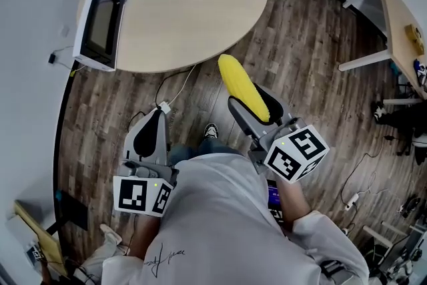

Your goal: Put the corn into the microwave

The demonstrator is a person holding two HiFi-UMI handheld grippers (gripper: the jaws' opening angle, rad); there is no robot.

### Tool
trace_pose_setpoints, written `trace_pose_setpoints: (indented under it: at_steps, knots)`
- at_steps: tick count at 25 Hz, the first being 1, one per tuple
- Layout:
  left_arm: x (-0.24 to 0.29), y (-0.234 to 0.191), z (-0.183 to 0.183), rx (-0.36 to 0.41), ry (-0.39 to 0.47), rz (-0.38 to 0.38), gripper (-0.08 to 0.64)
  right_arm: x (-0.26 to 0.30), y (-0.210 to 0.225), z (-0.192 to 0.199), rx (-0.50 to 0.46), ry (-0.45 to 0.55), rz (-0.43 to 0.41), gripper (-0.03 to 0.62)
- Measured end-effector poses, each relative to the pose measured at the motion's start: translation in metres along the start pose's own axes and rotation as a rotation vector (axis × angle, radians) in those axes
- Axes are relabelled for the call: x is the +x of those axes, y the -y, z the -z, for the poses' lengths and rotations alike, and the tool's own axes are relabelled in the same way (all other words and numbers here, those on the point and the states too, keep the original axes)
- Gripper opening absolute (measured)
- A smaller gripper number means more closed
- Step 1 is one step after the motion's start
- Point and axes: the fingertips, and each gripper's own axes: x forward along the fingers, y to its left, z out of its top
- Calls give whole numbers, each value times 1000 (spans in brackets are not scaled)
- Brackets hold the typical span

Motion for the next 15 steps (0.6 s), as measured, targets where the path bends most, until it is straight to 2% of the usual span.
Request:
trace_pose_setpoints:
  at_steps: [5, 15]
  knots:
    - [13, -2, -5, 42, -9, -37, -9, 12, 11, -11, -3, -9, -27, 262]
    - [42, -25, -11, -8, -4, -85, -9, 47, 27, -36, -47, -19, -61, 262]
